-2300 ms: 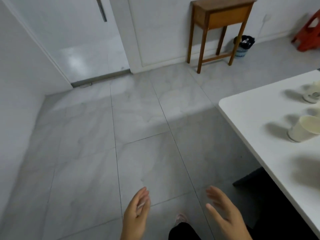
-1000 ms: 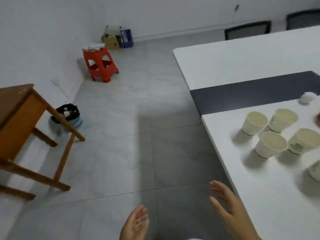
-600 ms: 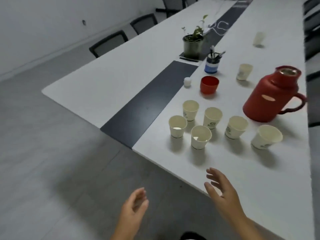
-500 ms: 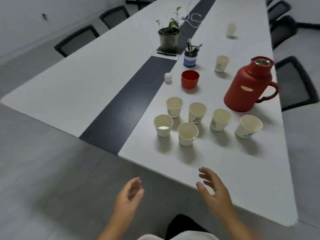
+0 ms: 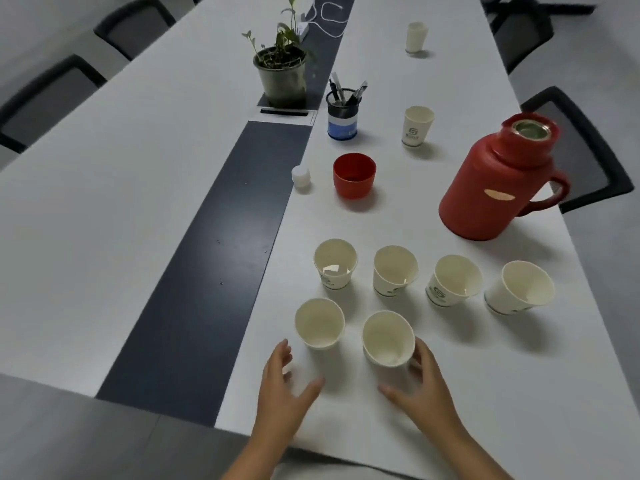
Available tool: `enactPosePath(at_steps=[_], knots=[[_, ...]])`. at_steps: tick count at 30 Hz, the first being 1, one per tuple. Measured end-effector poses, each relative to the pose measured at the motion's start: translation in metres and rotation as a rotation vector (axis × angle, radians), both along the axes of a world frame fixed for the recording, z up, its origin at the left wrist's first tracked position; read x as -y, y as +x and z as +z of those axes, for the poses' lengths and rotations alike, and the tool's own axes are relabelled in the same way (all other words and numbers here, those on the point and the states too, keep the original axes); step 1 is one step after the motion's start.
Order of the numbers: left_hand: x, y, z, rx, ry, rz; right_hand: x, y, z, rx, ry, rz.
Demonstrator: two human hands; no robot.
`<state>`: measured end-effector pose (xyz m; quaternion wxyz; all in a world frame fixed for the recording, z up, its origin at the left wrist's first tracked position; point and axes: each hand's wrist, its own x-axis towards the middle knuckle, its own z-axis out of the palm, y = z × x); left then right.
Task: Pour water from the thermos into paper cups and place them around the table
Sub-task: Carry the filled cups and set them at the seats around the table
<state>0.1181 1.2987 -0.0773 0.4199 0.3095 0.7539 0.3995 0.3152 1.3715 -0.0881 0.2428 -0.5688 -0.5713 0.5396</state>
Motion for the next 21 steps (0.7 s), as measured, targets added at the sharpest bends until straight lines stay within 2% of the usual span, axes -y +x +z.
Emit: enactPosePath(at_steps=[4,8,11,16,21], knots=[[-0.04,-0.018,-0.005,0.051,0.024,-0.146,-0.015,-0.022,-0.007,-0.035,-0.004,-0.104],[-0.071,-0.03,-0.008,-0.019,0.056,-0.347,-0.018,-0.04,-0.003,0.018,0.047,-0.252],[-0.078,-0.038,-0.01,-0.001,0.021,-0.393,-0.01,-0.051,0.002,0.045,0.068,-0.386],[-0.076,-0.048,-0.004,0.036,0.03,-0.489,0.03,-0.068,0.01,0.011,0.056,-0.676],[-0.066,-0.028,0.014,-0.015,0.134,-0.708,0.093,-0.072,0.024,-0.033,0.192,-1.004]])
